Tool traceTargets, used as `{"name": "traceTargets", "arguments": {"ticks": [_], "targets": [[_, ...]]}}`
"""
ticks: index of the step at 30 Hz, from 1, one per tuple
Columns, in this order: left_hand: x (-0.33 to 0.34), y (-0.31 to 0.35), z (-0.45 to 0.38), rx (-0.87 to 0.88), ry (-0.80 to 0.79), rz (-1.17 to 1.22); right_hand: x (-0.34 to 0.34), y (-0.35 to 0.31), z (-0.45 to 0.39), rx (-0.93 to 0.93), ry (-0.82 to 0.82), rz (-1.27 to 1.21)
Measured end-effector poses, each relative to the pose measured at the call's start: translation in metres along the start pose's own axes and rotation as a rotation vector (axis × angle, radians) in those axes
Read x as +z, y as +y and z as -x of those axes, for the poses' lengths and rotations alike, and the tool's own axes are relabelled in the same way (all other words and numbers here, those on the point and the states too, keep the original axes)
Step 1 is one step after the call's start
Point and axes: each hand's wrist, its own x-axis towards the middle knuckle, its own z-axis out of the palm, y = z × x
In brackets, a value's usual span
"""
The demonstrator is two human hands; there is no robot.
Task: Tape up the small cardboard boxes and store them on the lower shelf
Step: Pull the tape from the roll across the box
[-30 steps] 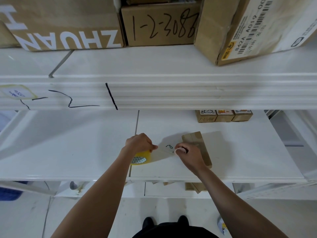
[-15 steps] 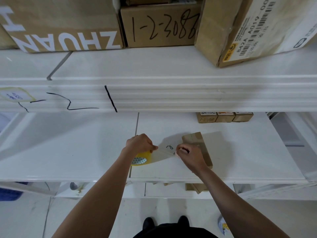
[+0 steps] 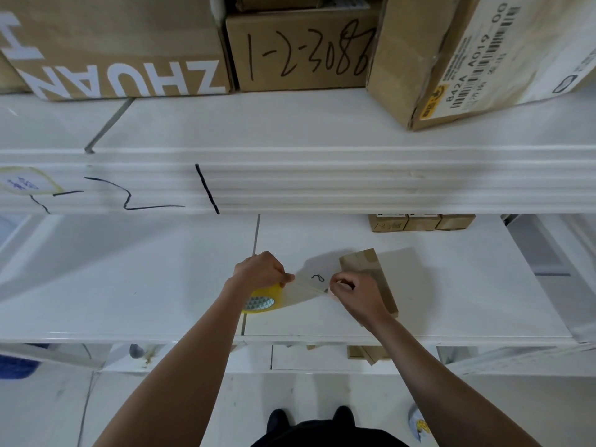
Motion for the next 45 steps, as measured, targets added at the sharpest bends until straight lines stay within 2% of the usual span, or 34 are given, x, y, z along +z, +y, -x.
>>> {"name": "traceTargets", "arguments": {"ticks": [13,18,22,26,28,31,35,38,45], "targets": [[-0.002,-0.002,0.001,0.021,-0.031,0.015,-0.002,-0.001,0.001,0.040,0.008,0.014],[0.001,0.000,0.001,0.035,0.000,-0.029,-0.011,-0.003,-0.003,0.152,0.072,-0.199],[0.002,0.003,0.000,0.031,0.008,-0.040,-0.021,-0.006,-0.008,0.293,0.210,-0.466],[0.001,0.000,0.000,0.040,0.018,-0.023,-0.036,-0.011,-0.009,0.251,0.256,-0.542],[0.002,-0.002,0.000,0.051,0.024,-0.018,-0.048,-0.008,-0.012,0.183,0.301,-0.449],[0.002,-0.002,0.000,0.061,0.036,-0.022,-0.072,0.000,-0.013,0.121,0.414,-0.144],[0.003,-0.002,-0.001,0.068,0.046,-0.035,-0.094,0.024,-0.008,0.210,0.531,0.111],[0.005,-0.002,-0.002,0.069,0.063,-0.040,-0.097,0.041,-0.002,0.300,0.461,0.193],[0.006,-0.003,-0.002,0.066,0.075,-0.055,-0.091,0.055,0.003,0.358,0.345,0.417]]}}
